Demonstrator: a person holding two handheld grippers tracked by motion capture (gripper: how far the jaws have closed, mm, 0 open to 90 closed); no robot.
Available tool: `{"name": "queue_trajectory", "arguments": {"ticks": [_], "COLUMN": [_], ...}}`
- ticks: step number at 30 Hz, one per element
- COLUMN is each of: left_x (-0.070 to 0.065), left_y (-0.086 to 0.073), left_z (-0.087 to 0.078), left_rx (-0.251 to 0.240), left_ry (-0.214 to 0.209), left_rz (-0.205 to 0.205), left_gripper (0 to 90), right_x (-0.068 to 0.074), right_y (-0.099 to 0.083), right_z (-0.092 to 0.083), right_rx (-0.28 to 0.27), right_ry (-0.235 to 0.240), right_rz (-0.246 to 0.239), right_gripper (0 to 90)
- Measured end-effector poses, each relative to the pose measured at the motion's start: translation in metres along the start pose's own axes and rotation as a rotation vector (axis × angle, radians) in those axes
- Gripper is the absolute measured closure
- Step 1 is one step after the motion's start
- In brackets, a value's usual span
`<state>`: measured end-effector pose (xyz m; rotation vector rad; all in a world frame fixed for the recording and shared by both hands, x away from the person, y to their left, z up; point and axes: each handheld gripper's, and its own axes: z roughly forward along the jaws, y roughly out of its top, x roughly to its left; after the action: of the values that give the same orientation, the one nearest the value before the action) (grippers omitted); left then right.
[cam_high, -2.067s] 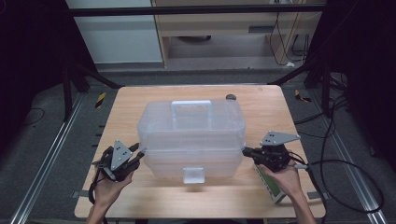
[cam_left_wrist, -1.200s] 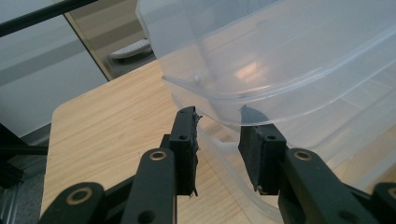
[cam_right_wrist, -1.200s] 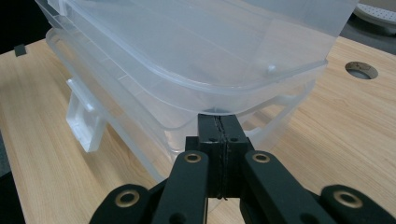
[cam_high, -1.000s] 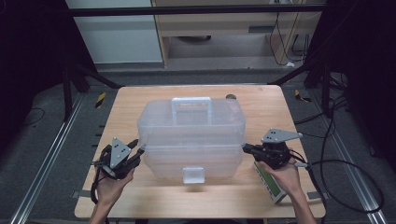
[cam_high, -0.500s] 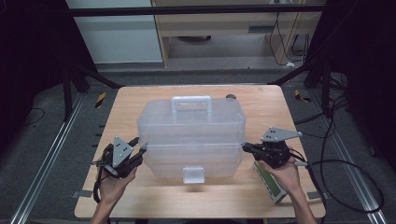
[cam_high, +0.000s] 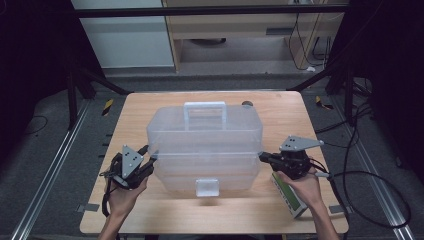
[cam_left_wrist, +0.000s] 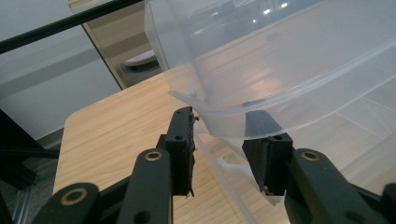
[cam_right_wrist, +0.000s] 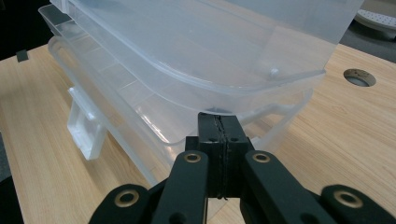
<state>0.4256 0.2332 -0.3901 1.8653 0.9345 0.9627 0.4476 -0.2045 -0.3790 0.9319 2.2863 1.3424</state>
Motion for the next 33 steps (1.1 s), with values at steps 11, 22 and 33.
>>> {"name": "queue_trajectory", "arguments": {"ticks": [11,22,33], "left_x": [-0.001,-0.001,0.002], "left_y": [0.007,0.012,0.016], "left_z": [0.001,0.001,0.002], "left_rx": [0.011,0.018,0.022], "left_ry": [0.028,0.041,0.040], "left_rz": [-0.003,-0.007,-0.019], "left_gripper": [65.0,66.2,66.7], "right_x": [0.002,0.003,0.001], "right_y": [-0.004,-0.010,-0.012], "right_z": [0.000,0.008,0.022], "right_rx": [0.019,0.087,0.161], "right_ry": [-0.015,-0.086,-0.146], "right_rz": [-0.001,0.003,0.044], "right_gripper": [83.1,68.1,64.5]}}
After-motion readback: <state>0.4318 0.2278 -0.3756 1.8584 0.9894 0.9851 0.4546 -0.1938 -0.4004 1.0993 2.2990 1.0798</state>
